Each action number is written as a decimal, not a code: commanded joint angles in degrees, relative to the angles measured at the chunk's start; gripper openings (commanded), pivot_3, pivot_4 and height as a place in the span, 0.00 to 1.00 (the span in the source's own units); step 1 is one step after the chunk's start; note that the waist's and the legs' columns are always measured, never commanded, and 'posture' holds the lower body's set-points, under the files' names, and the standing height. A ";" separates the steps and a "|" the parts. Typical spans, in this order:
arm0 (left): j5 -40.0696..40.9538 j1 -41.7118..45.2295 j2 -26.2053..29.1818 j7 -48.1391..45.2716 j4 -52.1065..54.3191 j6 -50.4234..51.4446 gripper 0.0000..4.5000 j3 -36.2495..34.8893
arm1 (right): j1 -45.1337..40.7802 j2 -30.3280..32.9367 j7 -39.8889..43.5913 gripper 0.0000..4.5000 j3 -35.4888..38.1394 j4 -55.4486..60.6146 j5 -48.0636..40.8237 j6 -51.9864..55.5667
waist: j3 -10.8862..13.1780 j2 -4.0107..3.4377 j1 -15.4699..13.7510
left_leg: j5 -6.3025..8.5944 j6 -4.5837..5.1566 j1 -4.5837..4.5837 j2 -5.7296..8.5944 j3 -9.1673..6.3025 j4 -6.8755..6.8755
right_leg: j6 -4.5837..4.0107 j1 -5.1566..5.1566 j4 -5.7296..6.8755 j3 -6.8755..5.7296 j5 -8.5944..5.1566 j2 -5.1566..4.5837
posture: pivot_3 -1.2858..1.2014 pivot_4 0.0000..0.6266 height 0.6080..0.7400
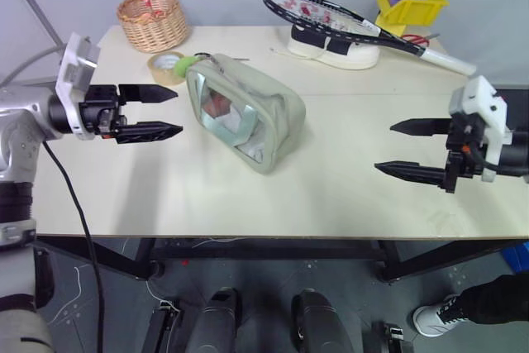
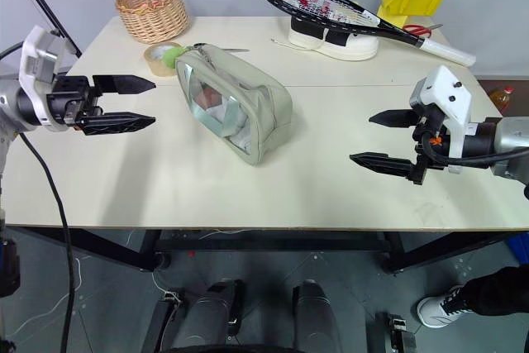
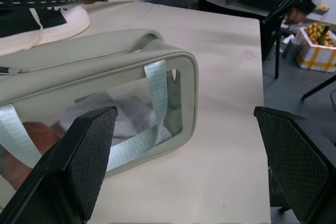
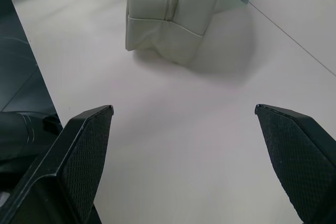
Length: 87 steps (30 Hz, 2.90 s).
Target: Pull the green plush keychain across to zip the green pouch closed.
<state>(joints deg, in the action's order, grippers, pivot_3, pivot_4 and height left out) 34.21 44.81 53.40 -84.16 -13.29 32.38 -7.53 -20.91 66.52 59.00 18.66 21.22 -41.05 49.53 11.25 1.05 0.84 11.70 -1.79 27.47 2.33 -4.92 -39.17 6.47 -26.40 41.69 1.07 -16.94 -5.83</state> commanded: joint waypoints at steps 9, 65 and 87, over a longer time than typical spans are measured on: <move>0.21 1.54 0.81 -0.33 0.37 0.64 0.99 -1.14 | -2.15 -0.09 -0.38 1.00 0.91 0.63 -0.68 -1.17 | 0.00 0.00 0.02 | 0.00 0.00 0.00 0.00 0.00 0.00 | 0.00 0.00 0.00 0.00 0.00 0.00 | 0.52 0.24 0.39; 1.06 -1.42 -0.26 3.13 -2.12 -1.99 1.00 -7.14 | -56.28 -36.59 16.83 0.00 -46.03 -30.08 34.07 -11.71 | 0.01 0.01 3.68 | -0.03 -0.04 0.52 0.02 -0.10 0.01 | 0.18 -0.84 0.63 -0.02 0.14 0.26 | 0.52 0.24 0.39; 0.19 0.90 -0.81 0.81 -4.11 -2.30 1.00 -4.25 | -51.17 -27.33 13.32 0.99 -37.67 -10.04 26.92 11.11 | 0.00 0.03 2.64 | -0.04 -0.06 0.55 0.00 -0.18 -0.02 | 0.16 -0.79 0.58 -0.06 0.14 0.22 | 0.52 0.24 0.39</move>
<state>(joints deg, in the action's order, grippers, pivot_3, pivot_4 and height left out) 34.34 44.05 52.01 -82.68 -17.86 30.69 -11.44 -70.49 37.73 71.89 -22.59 7.60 -12.05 58.63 11.25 1.08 3.48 11.66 -1.85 28.02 2.33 -5.10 -39.19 6.63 -27.18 42.25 1.01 -16.80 -5.61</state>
